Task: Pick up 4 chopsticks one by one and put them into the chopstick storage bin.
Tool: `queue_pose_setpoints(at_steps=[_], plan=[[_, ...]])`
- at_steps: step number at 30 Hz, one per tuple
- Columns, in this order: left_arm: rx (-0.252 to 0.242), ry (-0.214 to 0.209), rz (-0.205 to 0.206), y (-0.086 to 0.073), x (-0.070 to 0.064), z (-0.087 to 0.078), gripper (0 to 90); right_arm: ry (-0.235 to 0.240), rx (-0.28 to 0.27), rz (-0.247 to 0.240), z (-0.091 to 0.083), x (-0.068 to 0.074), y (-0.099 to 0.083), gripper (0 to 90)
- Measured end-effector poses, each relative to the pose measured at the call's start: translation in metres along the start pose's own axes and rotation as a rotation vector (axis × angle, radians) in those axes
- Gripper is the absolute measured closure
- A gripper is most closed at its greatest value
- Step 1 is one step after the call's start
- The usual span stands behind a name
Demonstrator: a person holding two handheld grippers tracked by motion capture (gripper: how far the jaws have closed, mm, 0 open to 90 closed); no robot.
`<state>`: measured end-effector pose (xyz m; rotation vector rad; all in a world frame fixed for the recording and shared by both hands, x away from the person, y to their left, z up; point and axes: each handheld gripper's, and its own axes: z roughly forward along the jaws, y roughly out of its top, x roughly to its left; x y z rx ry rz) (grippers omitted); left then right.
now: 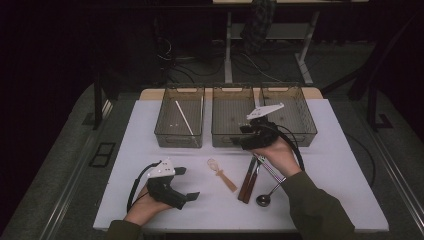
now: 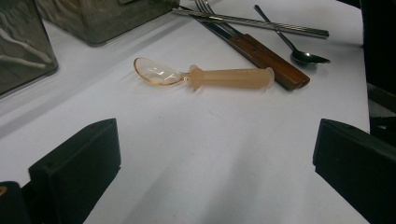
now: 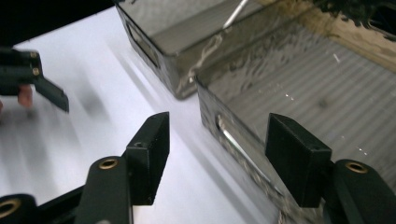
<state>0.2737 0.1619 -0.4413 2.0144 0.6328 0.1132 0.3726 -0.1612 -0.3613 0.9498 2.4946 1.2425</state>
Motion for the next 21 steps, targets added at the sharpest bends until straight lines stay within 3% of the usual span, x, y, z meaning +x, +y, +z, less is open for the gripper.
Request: queue_pose_setpoints(at_steps=[13,21], plan=[[0.007,0.006,-0.005,-0.001,0.001,0.001,0.0,-0.024,0.043,0.003,-0.030,-0.002,-0.055,50.7],[0.012,0.008,-0.001,-0.001,0.001,0.002,0.0,-0.052,0.113,0.013,-0.046,-0.007,-0.091,56.9]])
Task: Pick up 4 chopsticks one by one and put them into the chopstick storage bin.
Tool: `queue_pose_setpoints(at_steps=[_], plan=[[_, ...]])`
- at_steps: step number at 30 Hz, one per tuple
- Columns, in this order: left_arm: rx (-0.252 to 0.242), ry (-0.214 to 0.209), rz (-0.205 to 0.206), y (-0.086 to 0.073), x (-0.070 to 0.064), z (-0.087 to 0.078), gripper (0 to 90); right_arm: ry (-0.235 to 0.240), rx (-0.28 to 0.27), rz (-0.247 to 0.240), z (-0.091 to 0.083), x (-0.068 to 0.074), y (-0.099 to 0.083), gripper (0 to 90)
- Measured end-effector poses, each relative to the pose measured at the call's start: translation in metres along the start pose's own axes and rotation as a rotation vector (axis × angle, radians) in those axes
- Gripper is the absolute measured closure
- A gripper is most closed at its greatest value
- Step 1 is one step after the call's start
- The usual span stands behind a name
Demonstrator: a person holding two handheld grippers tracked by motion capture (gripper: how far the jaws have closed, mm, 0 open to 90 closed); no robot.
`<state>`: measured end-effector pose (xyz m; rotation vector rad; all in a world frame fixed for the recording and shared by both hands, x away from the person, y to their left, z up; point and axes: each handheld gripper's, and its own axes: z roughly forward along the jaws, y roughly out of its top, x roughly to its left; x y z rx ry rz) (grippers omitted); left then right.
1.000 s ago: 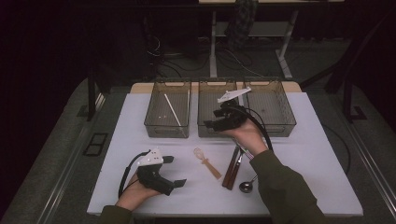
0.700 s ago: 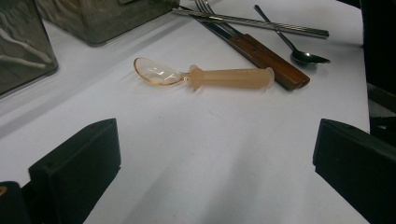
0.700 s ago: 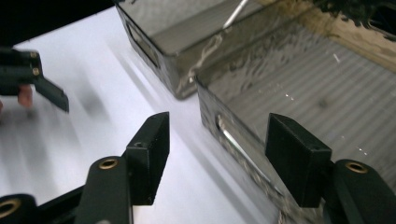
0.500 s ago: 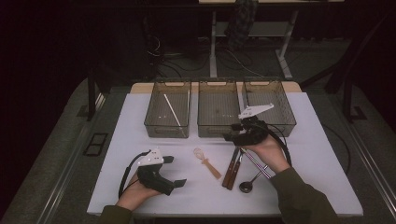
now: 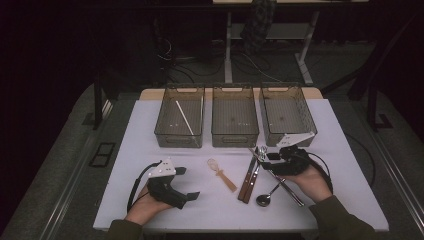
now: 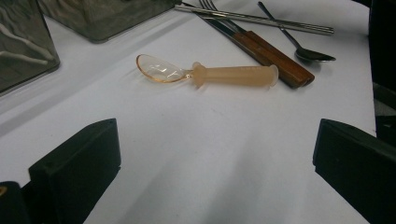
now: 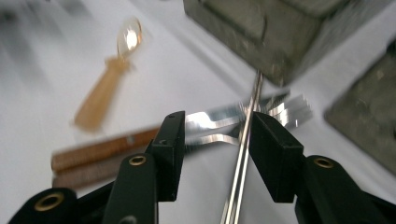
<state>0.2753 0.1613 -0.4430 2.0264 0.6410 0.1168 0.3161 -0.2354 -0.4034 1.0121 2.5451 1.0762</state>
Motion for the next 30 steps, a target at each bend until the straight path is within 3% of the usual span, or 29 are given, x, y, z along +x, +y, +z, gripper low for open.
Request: queue_pose_setpoints(at_steps=[11,30], plan=[[-0.004,0.005,0.008,0.001,-0.002,-0.003,0.0,-0.019,0.072,0.035,-0.008,-0.009,-0.038,63.3],[0.005,0.001,0.012,0.000,-0.002,-0.002,0.0,-0.004,0.131,0.060,0.006,-0.013,-0.041,71.3]])
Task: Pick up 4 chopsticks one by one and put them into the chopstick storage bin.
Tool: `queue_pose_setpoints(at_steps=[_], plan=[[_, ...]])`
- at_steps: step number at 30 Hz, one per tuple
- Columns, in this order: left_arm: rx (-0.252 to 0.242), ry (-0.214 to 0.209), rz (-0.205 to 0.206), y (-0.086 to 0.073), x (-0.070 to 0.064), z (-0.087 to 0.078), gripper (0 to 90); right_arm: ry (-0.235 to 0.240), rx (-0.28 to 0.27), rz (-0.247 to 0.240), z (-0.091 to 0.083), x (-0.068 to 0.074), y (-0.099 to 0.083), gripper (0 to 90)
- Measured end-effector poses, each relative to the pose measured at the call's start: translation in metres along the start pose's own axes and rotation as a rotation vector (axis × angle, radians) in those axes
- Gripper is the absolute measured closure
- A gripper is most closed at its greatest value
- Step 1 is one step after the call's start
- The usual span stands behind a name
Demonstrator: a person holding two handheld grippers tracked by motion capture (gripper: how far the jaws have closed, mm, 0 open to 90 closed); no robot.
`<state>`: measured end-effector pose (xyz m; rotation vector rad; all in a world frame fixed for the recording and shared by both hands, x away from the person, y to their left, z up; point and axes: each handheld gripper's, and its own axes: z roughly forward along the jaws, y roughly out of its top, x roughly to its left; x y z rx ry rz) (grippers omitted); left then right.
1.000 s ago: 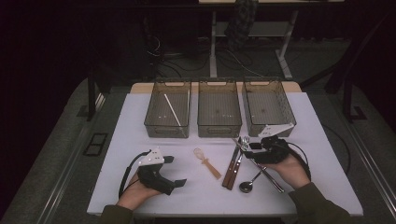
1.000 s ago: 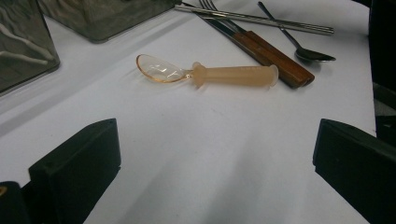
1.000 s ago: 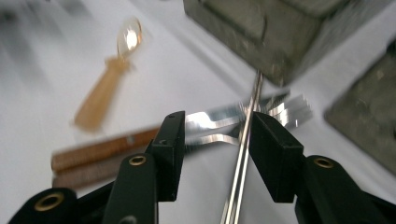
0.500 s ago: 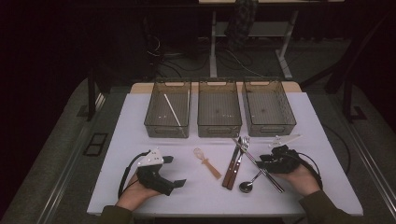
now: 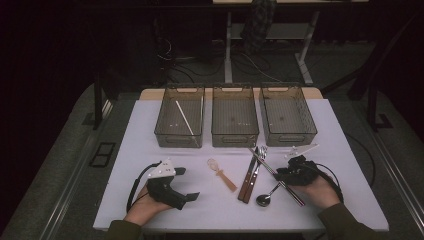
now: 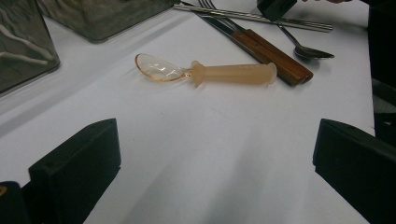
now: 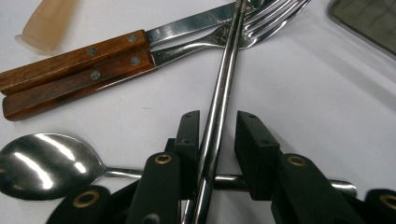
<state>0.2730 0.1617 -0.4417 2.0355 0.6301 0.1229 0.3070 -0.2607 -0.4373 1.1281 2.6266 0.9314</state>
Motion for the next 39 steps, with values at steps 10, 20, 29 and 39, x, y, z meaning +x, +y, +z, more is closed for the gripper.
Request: queue_pose_setpoints(at_steps=[10,20,29,39], plan=[[0.010,0.000,0.004,-0.0001,-0.0001,0.0013,0.0,-0.023,0.016,-0.016,0.0029,0.0027,-0.0004,76.1],[0.012,-0.001,0.004,-0.0002,-0.0006,0.0019,0.0,-0.029,0.017,-0.023,0.0029,0.0027,-0.0004,78.3],[0.012,-0.003,0.007,0.0001,-0.0008,0.0019,0.0,-0.022,0.018,-0.054,0.0031,0.0010,0.0007,79.4],[0.013,-0.003,0.008,0.0001,-0.0007,0.0020,0.0,-0.053,0.013,-0.103,0.0044,-0.0004,0.0020,79.3]])
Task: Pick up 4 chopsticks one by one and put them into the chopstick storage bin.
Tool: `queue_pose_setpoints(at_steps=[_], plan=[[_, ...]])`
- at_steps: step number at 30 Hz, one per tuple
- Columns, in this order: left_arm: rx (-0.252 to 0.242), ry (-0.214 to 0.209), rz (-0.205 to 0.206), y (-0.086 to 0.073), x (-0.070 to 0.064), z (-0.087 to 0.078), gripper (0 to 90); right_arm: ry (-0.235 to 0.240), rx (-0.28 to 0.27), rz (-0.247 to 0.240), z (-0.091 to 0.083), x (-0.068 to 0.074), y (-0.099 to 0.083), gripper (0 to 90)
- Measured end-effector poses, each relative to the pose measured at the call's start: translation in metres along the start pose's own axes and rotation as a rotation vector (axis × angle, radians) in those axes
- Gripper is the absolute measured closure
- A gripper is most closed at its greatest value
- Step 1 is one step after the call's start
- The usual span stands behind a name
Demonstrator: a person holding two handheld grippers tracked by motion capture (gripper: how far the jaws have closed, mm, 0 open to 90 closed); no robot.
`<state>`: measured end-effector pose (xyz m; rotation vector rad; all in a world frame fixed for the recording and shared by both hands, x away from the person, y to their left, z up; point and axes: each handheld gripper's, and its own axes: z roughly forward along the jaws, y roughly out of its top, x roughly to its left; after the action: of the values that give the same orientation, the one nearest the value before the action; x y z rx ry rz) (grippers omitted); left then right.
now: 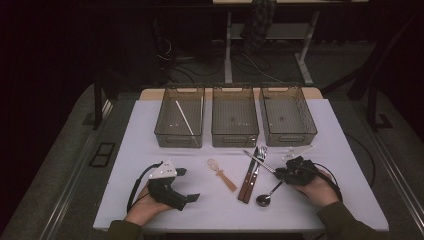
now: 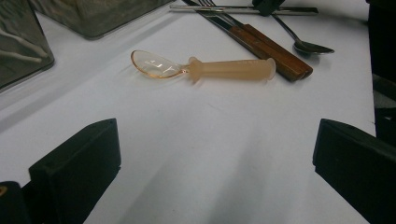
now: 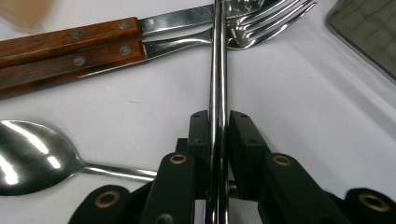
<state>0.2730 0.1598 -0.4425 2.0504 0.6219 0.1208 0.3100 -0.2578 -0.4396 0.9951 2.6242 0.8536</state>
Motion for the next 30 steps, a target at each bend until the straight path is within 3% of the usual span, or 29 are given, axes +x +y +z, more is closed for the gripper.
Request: queue_pose_setpoints(at_steps=[8,13,17,24,30], plan=[[0.000,0.001,-0.002,0.000,0.000,0.000,0.0,-0.032,-0.006,-0.019,0.002,-0.005,0.002,79.3],[0.000,0.000,-0.002,0.000,0.000,0.000,0.0,-0.025,-0.010,-0.008,0.002,-0.008,0.001,78.9],[-0.001,0.000,0.000,0.000,0.000,0.000,0.0,-0.007,-0.019,0.006,0.001,-0.010,0.001,71.7],[-0.002,-0.001,-0.001,0.000,0.000,-0.001,0.0,0.016,-0.073,0.058,-0.017,-0.015,-0.006,67.4],[-0.001,0.000,-0.001,0.000,0.000,-0.001,0.0,0.014,-0.085,0.087,-0.037,-0.019,-0.021,75.4]])
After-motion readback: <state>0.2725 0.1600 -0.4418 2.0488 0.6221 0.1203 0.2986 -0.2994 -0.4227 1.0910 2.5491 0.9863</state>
